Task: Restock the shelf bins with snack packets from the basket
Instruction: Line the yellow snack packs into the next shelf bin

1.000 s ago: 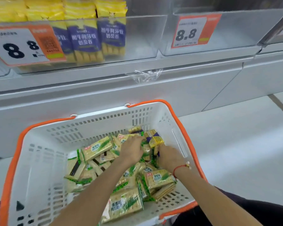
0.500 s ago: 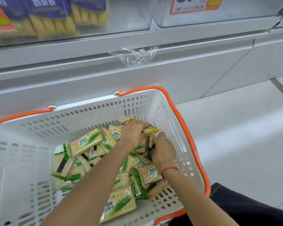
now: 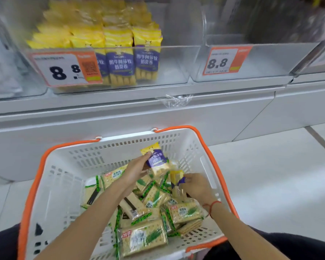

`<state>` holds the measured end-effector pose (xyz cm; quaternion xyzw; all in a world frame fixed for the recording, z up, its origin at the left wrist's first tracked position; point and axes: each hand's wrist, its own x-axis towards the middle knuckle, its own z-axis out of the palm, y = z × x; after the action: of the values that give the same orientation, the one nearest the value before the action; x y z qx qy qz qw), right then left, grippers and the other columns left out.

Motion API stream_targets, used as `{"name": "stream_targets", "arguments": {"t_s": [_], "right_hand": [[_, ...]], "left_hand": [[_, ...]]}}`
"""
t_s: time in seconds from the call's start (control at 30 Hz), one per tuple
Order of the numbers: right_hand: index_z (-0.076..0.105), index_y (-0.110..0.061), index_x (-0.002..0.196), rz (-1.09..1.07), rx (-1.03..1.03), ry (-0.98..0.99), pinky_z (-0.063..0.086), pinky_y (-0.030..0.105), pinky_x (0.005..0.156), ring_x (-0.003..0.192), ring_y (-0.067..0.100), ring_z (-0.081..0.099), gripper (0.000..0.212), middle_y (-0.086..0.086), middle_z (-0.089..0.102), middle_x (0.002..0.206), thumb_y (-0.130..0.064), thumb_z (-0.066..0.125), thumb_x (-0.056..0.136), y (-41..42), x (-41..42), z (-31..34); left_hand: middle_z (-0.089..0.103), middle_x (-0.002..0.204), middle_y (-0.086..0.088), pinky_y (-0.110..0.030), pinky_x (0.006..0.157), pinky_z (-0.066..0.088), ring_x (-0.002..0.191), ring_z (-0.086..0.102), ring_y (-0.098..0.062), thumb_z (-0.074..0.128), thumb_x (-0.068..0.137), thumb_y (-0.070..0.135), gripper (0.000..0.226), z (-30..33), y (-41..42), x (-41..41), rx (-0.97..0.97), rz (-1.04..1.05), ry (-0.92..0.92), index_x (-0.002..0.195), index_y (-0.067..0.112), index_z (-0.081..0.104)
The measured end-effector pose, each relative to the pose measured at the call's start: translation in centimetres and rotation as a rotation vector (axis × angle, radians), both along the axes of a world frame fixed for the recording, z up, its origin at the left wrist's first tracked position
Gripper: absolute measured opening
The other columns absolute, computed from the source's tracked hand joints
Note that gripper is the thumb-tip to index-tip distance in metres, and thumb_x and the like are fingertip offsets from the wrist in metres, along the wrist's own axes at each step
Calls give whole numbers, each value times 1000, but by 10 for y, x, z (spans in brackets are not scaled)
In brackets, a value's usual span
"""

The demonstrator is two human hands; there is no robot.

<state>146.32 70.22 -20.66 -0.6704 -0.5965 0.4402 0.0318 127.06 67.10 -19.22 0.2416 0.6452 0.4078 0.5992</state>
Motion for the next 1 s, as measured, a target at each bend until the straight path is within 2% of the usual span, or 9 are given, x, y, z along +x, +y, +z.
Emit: {"name": "stream_targets", "arguments": {"t_s": [0.17,0.23,0.33,0.43,0.53,0.63,0.7,0.83,1.0], "right_hand": [[67,-4,91,-263,-306,576,49,23,56,46,4,56,15,1,61,65,-6,52,95,-3,-20,51],[64,-2,105,-255,-413,751,53,33,70,64,11,64,18,10,66,88,-9,50,97,-4,-26,59],[59,-9,113,-262,-449,881,56,29,65,79,18,66,19,7,67,102,-14,49,98,-11,-37,68],[55,-18,125,-212,-181,766,51,19,60,82,11,65,29,2,68,107,-18,55,96,-25,-57,73],[60,-26,123,81,181,580,47,15,82,103,9,60,32,-4,64,118,-23,62,92,-40,-74,72],[65,-24,119,314,186,506,36,11,94,114,0,45,26,-14,51,123,-24,54,96,-48,-84,69],[65,-22,118,361,248,442,38,20,100,116,4,42,30,-9,45,123,-9,53,94,-47,-85,65],[52,-24,118,143,302,456,48,16,76,105,10,51,47,-7,46,113,0,66,80,-47,-87,62],[64,-18,113,-111,142,485,54,35,81,91,15,62,35,-1,64,105,-19,75,80,-39,-84,57]], "left_hand": [[66,101,-3,-26,71,44,85,61,-13,38,102,34,26,23,-24,-11,-41,78,-95,110,17,56],[65,101,-5,-26,67,46,81,60,-13,36,104,30,29,25,-34,-16,-70,146,-130,116,13,56],[64,113,-9,-37,95,42,98,60,-23,38,103,32,38,26,-44,-21,-102,204,-104,130,8,51],[62,121,-10,-36,91,44,101,60,-23,39,103,31,41,26,-47,-18,-110,226,-131,136,9,44],[69,107,-7,-32,78,49,90,63,-20,36,104,30,34,29,-51,-14,-67,214,-161,127,12,54],[71,85,-5,-32,73,53,77,63,-19,36,104,28,33,30,-58,-19,-26,279,-282,116,10,62],[70,92,-10,-30,68,52,76,63,-21,33,104,27,36,32,-61,-20,-13,323,-387,117,8,61],[70,109,-10,-34,78,49,88,64,-22,28,104,35,42,32,-57,-17,23,323,-446,116,15,62],[65,121,-7,-33,77,52,91,65,-21,32,102,36,41,33,-55,-11,15,224,-368,125,14,59]]}}
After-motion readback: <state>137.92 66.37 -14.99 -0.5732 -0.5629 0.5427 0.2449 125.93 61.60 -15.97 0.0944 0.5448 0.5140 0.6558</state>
